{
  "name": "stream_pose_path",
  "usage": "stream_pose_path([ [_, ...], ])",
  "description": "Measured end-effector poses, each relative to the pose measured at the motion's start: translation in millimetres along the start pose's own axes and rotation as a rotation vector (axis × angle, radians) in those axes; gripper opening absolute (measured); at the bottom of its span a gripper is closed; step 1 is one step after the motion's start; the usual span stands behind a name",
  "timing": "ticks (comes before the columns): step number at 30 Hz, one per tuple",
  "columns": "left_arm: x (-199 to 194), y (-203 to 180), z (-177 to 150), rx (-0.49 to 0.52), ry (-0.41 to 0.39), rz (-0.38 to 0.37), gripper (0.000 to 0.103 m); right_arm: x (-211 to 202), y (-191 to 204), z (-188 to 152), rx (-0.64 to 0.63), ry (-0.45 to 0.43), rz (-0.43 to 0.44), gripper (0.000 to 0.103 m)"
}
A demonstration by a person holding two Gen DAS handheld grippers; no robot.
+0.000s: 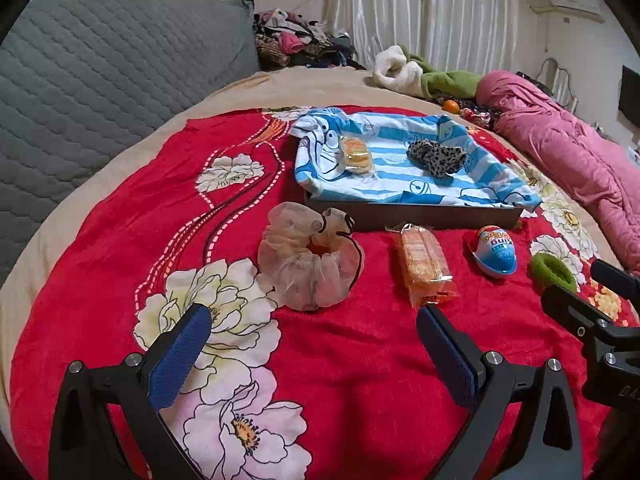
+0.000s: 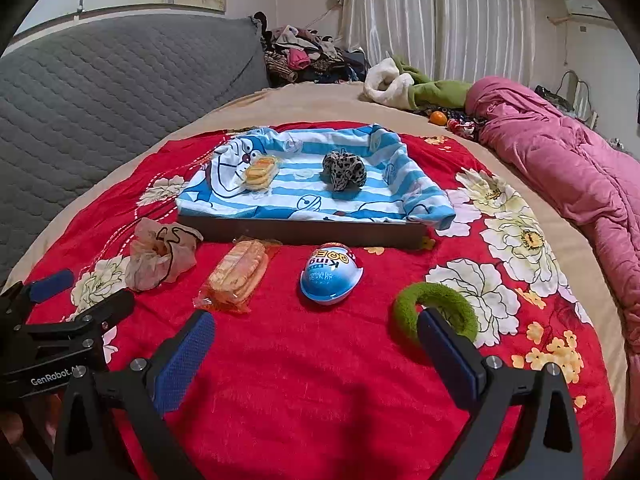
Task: Organize objects
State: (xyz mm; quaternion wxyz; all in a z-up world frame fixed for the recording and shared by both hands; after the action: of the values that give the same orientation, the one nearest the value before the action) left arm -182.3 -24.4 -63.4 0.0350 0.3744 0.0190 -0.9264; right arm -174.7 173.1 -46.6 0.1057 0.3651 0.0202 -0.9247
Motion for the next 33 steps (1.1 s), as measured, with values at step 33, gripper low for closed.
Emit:
stream_pose_path([
  [33, 53.9, -2.8, 12.6, -0.01, 0.042, -0.024, 0.102, 59.1, -8.2, 10.5, 0.006, 0.069, -0.03, 0.102],
])
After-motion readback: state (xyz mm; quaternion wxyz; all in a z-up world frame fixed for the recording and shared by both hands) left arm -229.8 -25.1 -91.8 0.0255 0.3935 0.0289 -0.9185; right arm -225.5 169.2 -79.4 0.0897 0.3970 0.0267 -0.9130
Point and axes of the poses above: each gripper's, at about its wrist camera, not at the fingertips, and x roughly the way its jaws point, y to its left, z to its top, the point moved 6 cm from there along x, roughly the way its jaws point, and after that the axes turned 2 degrees about z, right-handed, at the moved point
